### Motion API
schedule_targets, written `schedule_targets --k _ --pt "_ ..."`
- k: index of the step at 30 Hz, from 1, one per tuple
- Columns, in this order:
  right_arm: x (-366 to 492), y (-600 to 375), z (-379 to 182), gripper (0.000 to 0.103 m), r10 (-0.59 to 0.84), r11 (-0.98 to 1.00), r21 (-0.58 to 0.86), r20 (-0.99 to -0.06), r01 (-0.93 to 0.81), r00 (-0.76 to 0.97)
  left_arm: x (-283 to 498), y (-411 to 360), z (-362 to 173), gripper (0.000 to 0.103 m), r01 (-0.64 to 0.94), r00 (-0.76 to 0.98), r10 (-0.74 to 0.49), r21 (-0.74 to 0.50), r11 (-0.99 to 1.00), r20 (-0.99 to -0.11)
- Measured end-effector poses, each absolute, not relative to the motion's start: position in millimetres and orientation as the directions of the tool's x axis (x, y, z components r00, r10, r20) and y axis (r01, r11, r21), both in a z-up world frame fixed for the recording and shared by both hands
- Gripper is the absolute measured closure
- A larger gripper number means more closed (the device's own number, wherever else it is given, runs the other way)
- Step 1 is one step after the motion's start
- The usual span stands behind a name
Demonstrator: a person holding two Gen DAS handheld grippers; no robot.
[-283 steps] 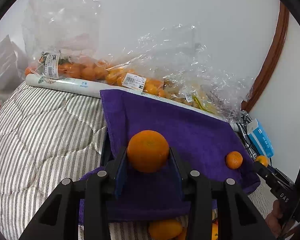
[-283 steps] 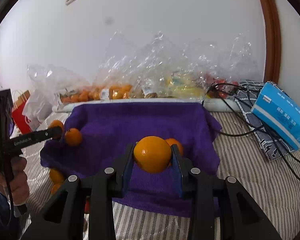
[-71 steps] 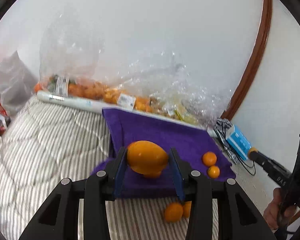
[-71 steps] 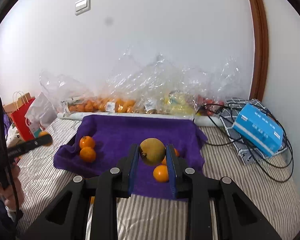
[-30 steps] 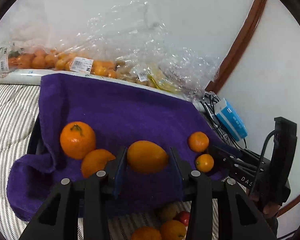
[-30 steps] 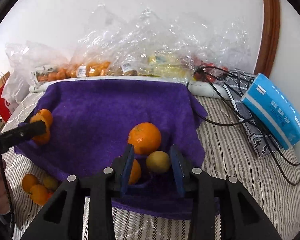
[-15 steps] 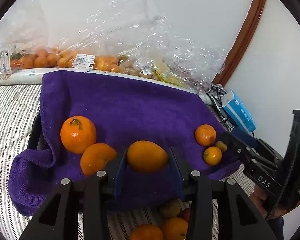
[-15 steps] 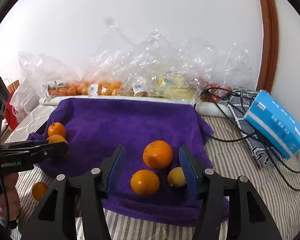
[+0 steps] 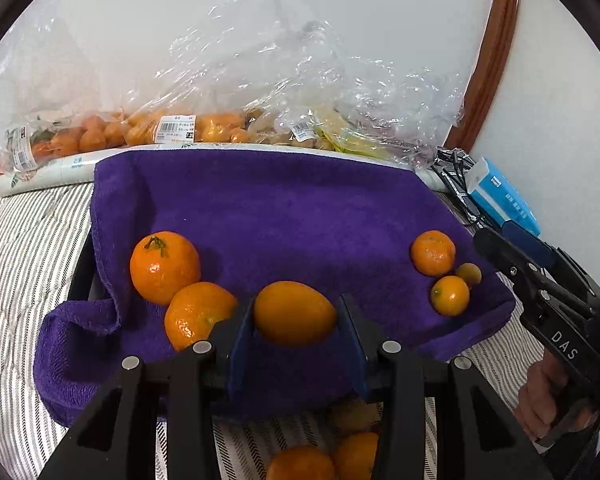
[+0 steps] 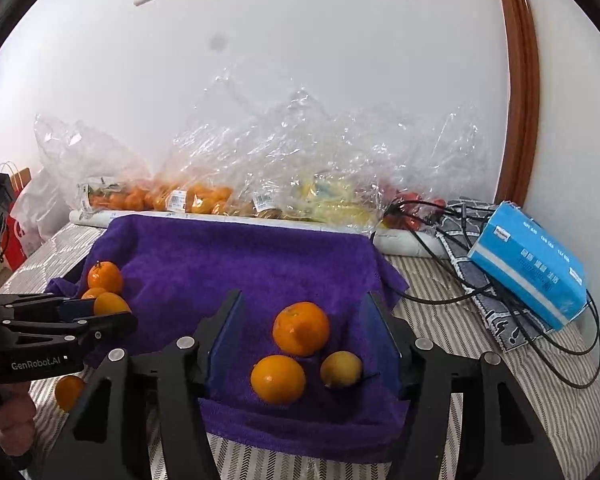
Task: Organize fruits
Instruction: 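Lower the lemon onto the towel and open the right tool while the left tool releases the oval fruit, then withdraw both open tools from the towel back toward the loose fruit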
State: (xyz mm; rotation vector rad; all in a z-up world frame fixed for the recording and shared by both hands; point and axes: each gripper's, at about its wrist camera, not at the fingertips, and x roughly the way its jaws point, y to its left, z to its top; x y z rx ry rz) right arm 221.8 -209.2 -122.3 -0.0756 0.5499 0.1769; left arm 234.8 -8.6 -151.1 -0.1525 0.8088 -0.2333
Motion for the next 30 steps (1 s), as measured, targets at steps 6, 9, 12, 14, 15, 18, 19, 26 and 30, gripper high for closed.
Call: schedule_targets --k 6,9,12,14,15,18,19,26,30 --pt "219.4 -215.5 -117.9 0.043 0.151 0.984 -0.007 -0.501 -0.178 0.852 229.8 -4.9 -141.1 0.056 0.149 0.686 -0.286 -0.256 0.955 -0.669" --pt "219.1 -220.1 -115.9 0.042 0.163 0.985 0.03 -0.488 -0.17 0.857 224.7 -1.7 -133.2 0.051 0.157 0.707 -0.297 -0.268 0.951 -0.641" --pt "220.0 -222.6 -113.5 0.042 0.205 0.978 0.077 -0.5 -0.193 0.842 221.3 0.2 -126.8 0.051 0.151 0.724 -0.281 -0.253 0.956 -0.63" --pt "219.8 -222.4 -111.6 0.042 0.216 0.976 0.095 -0.506 -0.194 0.835 217.6 2.5 -122.2 0.051 0.141 0.742 -0.255 -0.227 0.964 -0.621" --pt "219.7 -221.1 -110.7 0.042 0.217 0.976 0.1 -0.52 -0.193 0.826 216.3 4.2 -119.8 0.051 0.137 0.747 -0.245 -0.217 0.967 -0.618" --pt "212.2 -214.9 -106.7 0.042 0.224 0.974 0.11 -0.546 -0.197 0.807 209.5 11.3 -112.8 0.051 0.131 0.756 -0.232 -0.207 0.97 -0.611" --pt "207.7 -212.7 -104.7 0.042 0.232 0.973 0.114 -0.549 -0.203 0.803 206.4 14.3 -111.2 0.051 0.129 0.758 -0.226 -0.198 0.972 -0.612" --pt "166.5 -186.1 -100.0 0.047 0.234 0.97 0.091 -0.585 -0.224 0.776 176.6 53.3 -114.7 0.051 0.079 0.76 -0.205 -0.226 0.971 -0.617" --pt "148.5 -171.3 -108.7 0.051 0.267 0.961 0.114 -0.613 -0.251 0.744 161.1 77.2 -127.8 0.051 0.026 0.758 -0.163 -0.222 0.975 -0.631"
